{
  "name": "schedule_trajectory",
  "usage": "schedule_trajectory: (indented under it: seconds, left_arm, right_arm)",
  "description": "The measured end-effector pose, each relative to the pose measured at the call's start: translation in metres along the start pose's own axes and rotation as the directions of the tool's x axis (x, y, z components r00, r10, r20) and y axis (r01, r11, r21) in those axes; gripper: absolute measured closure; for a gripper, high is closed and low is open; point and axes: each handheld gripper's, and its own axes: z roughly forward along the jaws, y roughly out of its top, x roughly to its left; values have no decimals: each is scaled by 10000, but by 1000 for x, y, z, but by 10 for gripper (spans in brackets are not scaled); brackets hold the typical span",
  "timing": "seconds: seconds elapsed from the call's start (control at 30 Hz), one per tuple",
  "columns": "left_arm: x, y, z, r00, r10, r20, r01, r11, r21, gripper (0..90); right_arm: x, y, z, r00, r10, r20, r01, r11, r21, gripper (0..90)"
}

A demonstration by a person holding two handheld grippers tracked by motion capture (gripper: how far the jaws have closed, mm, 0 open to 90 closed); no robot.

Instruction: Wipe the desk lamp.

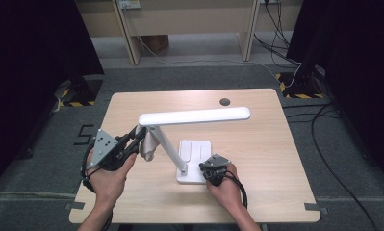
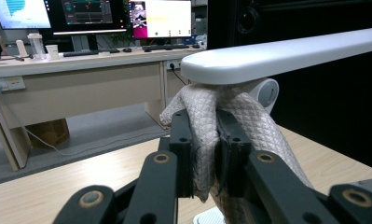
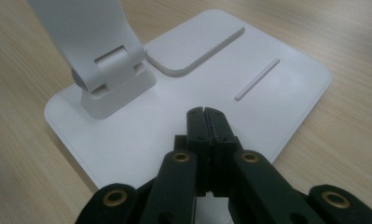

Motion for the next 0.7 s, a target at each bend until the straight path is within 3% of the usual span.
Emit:
schedule_trajectory:
  seconds: [0.3, 0.7]
  left_arm:
    - [-1, -4, 1, 10000, -11, -9, 11, 10000, 47, 787]
    - [-3, -12, 2, 9995, -308, 41, 308, 9995, 32, 787]
  right_arm:
    - [0, 0, 0, 10000, -16, 16, 16, 10000, -2, 900]
    - [0, 0, 0, 10000, -26, 36, 26, 10000, -12, 900]
